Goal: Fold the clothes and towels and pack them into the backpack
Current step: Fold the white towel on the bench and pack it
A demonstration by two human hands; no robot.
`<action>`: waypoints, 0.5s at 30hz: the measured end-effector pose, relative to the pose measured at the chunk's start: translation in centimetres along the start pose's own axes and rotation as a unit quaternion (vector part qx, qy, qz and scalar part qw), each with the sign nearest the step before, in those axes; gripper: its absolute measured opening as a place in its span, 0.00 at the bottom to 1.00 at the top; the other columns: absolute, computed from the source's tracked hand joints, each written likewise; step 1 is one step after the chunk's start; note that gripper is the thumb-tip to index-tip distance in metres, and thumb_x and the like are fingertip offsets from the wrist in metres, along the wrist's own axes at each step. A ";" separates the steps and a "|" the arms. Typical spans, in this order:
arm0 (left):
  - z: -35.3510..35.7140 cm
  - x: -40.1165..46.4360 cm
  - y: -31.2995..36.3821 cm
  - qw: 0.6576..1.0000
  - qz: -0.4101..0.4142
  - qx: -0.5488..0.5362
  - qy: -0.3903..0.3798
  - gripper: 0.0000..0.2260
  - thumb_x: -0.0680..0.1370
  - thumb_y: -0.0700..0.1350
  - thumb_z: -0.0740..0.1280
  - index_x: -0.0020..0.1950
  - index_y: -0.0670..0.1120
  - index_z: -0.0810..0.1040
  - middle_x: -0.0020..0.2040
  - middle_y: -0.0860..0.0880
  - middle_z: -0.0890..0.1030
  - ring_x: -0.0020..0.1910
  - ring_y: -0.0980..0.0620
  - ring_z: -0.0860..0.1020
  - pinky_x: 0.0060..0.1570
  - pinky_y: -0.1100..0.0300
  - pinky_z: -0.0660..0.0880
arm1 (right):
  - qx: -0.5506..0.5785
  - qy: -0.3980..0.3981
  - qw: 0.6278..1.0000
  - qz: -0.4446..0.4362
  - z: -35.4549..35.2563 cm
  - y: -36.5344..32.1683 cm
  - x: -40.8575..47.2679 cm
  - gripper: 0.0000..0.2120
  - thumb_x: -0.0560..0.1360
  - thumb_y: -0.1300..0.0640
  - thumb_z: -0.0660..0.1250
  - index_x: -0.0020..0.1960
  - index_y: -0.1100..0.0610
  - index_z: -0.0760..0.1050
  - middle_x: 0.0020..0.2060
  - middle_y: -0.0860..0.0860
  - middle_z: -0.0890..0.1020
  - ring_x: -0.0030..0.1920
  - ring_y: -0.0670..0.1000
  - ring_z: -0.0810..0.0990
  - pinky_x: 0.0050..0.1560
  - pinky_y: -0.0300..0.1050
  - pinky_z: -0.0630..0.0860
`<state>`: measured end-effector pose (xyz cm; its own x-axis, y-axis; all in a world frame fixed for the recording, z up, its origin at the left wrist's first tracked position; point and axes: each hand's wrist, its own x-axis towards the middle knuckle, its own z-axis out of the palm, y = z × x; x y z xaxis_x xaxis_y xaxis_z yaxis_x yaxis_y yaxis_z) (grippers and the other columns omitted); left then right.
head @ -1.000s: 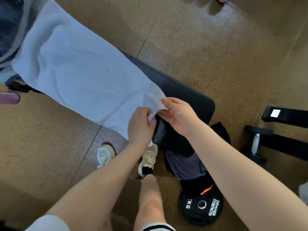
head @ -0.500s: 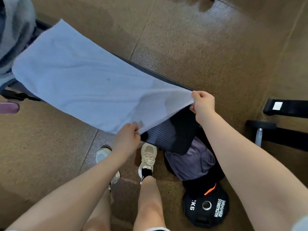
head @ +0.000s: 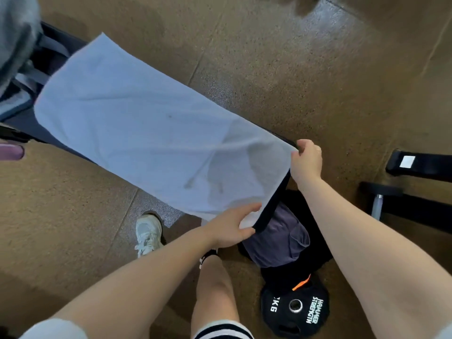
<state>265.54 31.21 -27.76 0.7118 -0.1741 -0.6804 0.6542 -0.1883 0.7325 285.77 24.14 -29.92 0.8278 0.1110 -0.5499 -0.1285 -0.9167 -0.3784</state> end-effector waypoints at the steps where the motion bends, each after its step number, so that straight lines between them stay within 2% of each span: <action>1: -0.8 -0.5 0.0 1.000 -0.013 -0.001 0.013 0.23 0.79 0.41 0.60 0.73 0.48 0.60 0.70 0.51 0.68 0.68 0.54 0.66 0.61 0.69 0.60 | -0.023 -0.027 0.999 -0.035 0.3 -0.9 -0.7 0.16 0.79 0.64 0.57 0.65 0.60 0.70 0.65 0.58 0.70 0.61 0.57 0.73 0.58 0.44 0.68; 3: -3.2 -1.8 -0.2 0.997 -0.044 -0.008 0.067 0.19 0.80 0.42 0.58 0.70 0.47 0.65 0.66 0.50 0.73 0.60 0.53 0.72 0.55 0.69 0.64 | -0.043 -0.079 0.992 -0.090 1.2 -3.6 -2.2 0.15 0.78 0.64 0.56 0.63 0.59 0.72 0.62 0.57 0.73 0.60 0.56 0.73 0.59 0.45 0.69; 5: -6.5 -3.7 -1.0 0.988 -0.068 0.001 0.138 0.15 0.80 0.40 0.57 0.67 0.46 0.70 0.62 0.48 0.76 0.53 0.54 0.73 0.51 0.68 0.66 | -0.044 -0.117 0.985 -0.123 2.3 -7.4 -3.8 0.14 0.78 0.64 0.55 0.61 0.59 0.73 0.60 0.55 0.74 0.61 0.55 0.73 0.58 0.45 0.69; 8: -12.0 -6.9 -2.9 0.967 -0.100 0.008 0.236 0.13 0.79 0.40 0.58 0.62 0.44 0.74 0.59 0.46 0.78 0.55 0.49 0.75 0.50 0.62 0.68 | -0.082 -0.120 0.972 -0.185 4.6 -13.5 -5.6 0.13 0.78 0.65 0.57 0.57 0.57 0.76 0.59 0.56 0.76 0.61 0.56 0.73 0.61 0.50 0.70; 12: -19.6 -11.4 -5.5 0.928 -0.137 0.021 0.347 0.13 0.79 0.39 0.57 0.63 0.43 0.73 0.60 0.46 0.77 0.56 0.47 0.75 0.50 0.61 0.68 | -0.068 -0.178 0.941 -0.279 8.4 -21.6 -8.1 0.12 0.76 0.66 0.58 0.54 0.60 0.78 0.57 0.56 0.79 0.60 0.56 0.74 0.59 0.43 0.65; 15: -25.4 -13.9 -8.5 0.889 -0.153 0.027 0.432 0.13 0.80 0.41 0.57 0.63 0.43 0.72 0.60 0.44 0.77 0.55 0.46 0.76 0.49 0.59 0.69 | -0.071 -0.218 0.914 -0.335 12.3 -27.0 -9.7 0.11 0.76 0.65 0.59 0.53 0.61 0.78 0.55 0.58 0.79 0.57 0.56 0.75 0.55 0.40 0.64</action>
<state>256.56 59.75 -24.06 0.4490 0.6954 -0.5611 0.8539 -0.1490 0.4986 274.50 52.58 -23.51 0.3939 0.7803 -0.4857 0.4251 -0.6232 -0.6564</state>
